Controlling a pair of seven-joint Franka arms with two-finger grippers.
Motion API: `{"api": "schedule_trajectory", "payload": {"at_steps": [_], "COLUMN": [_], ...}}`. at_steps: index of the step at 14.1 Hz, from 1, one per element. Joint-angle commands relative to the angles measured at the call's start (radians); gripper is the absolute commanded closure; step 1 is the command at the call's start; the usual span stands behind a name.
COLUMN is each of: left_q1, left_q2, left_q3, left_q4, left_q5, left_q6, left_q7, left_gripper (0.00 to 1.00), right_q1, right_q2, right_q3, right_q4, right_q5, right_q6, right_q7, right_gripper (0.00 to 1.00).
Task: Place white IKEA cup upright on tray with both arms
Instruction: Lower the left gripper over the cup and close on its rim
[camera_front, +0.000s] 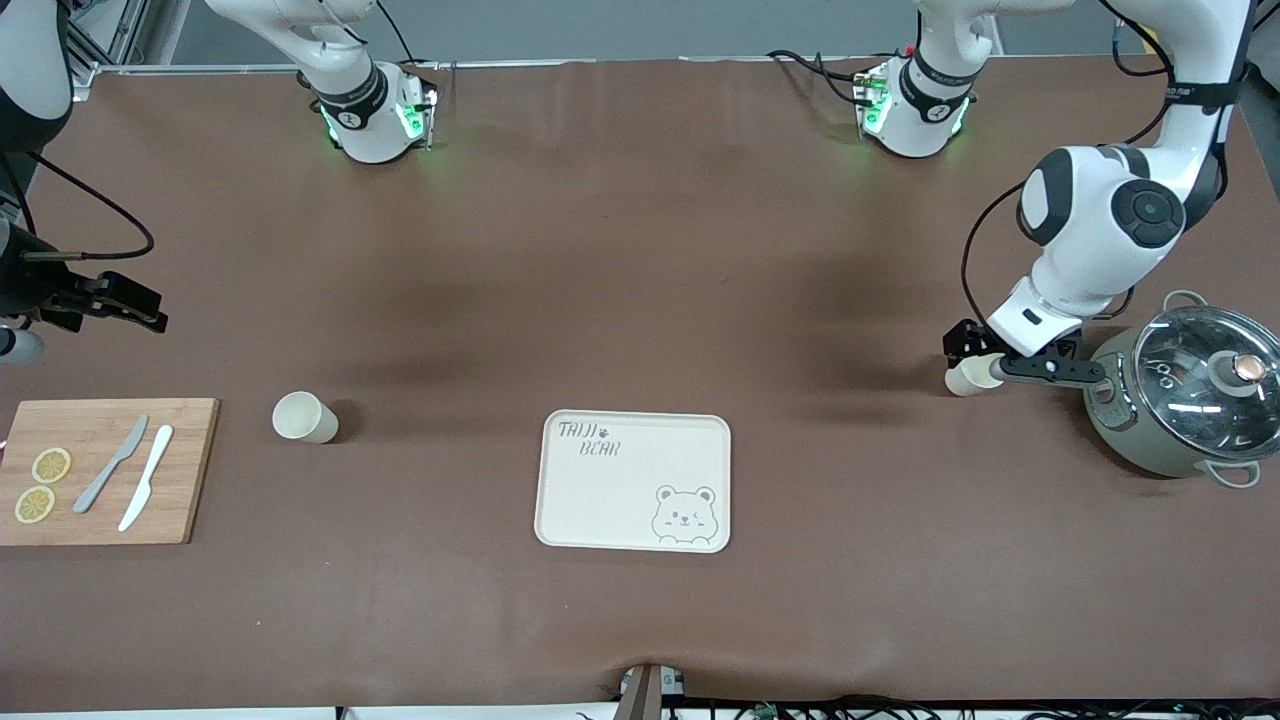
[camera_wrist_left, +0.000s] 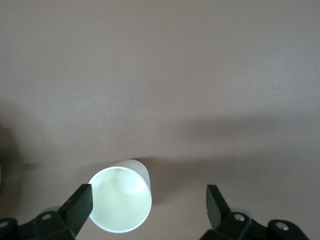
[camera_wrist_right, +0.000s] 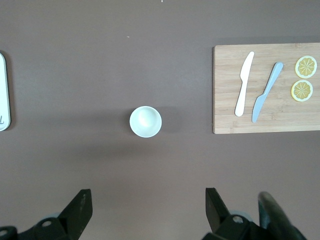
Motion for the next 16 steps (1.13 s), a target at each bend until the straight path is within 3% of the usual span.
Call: {"api": "schedule_trajectory", "payload": {"at_steps": [1,9,16], "left_q1": [0.001,0.000,0.000], "left_q2": [0.019,0.082,0.099], "left_q3": [-0.004,-0.004,-0.004], "left_q4": [-0.040,-0.098,-0.116], "left_q5": [-0.009,-0.009,-0.009], "left_q6": [0.089,0.209,0.198], "left_q7": [0.014,0.012,0.005], "left_gripper": [0.00,0.00,0.00], "right_q1": [-0.004,-0.001,-0.006], "right_q2": [-0.014,-0.011,-0.011], "right_q3": [0.001,0.001,0.001], "right_q4": [-0.018,-0.017,-0.012], "right_q5": [-0.002,-0.004,-0.009], "right_q6": [0.008,0.016,0.000], "right_q7": [0.014,0.014,-0.009], "right_gripper": [0.00,0.00,0.00]}}
